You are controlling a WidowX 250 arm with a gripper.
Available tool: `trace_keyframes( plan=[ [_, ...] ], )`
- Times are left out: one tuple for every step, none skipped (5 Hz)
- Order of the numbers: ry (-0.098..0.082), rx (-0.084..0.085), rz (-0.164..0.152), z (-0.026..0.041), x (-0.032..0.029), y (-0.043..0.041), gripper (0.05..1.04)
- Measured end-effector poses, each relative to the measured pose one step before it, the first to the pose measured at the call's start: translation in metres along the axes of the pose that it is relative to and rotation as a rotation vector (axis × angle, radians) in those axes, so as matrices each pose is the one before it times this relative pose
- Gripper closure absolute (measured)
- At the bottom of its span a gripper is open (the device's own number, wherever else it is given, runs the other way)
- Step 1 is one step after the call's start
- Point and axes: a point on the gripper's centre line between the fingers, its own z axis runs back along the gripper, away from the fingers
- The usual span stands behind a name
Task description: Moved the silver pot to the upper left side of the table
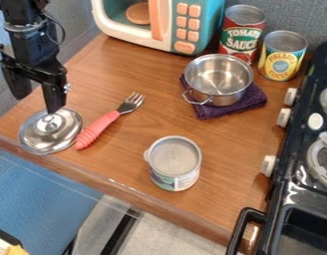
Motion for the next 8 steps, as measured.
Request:
trace_keyframes(
  plan=[
    [0.0275,-0.0085,-0.0027,-0.00768,-0.00281,-0.00286,0.083],
    [-0.0002,0.0599,-0.088,0.00196,0.00626,-0.02612,0.083],
    [-0.0074,-0.0197,0.0027,-0.0002,0.00101,0.00055,0.083],
    [-0.0142,-0.009,-0.0387,0.00499,0.01018,-0.0118,0.083],
    [-0.0413,-0.0212,-0.054,0.01621,0.02363,-0.02214,0.083],
    [-0.0312,-0.0213,-0.0507,0.01314,0.03007,-0.02641,0.083],
    [-0.0148,-0.0247,-0.0423,0.00337,0.03181,-0.02636,0.083],
    [-0.0176,0.0022,-0.0503,-0.0061,0.04079,-0.03351,0.083]
  ],
)
